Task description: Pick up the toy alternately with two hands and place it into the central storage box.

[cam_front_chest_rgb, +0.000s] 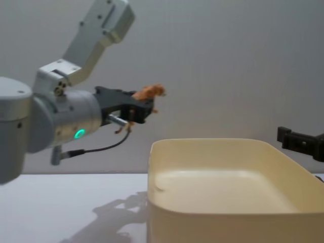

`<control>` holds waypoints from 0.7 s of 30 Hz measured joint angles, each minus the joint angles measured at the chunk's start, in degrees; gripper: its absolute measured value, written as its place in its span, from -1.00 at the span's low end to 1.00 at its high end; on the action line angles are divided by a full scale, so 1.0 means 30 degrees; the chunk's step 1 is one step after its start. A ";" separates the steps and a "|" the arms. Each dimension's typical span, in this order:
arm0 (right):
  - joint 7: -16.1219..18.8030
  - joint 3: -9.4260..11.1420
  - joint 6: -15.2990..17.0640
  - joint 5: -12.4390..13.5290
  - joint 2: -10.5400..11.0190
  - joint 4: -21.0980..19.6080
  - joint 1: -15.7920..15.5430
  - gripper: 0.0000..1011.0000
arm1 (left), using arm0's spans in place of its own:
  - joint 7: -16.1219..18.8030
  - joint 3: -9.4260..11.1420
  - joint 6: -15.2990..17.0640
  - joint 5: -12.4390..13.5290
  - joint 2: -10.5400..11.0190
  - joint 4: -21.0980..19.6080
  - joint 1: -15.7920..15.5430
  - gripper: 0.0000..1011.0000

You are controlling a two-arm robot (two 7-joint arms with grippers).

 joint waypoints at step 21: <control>-0.0001 0.0000 0.0000 0.0000 0.0001 0.0001 -0.0001 0.98 | -0.3546 0.1096 -0.1626 0.2416 -0.2200 0.4184 -0.2749 0.08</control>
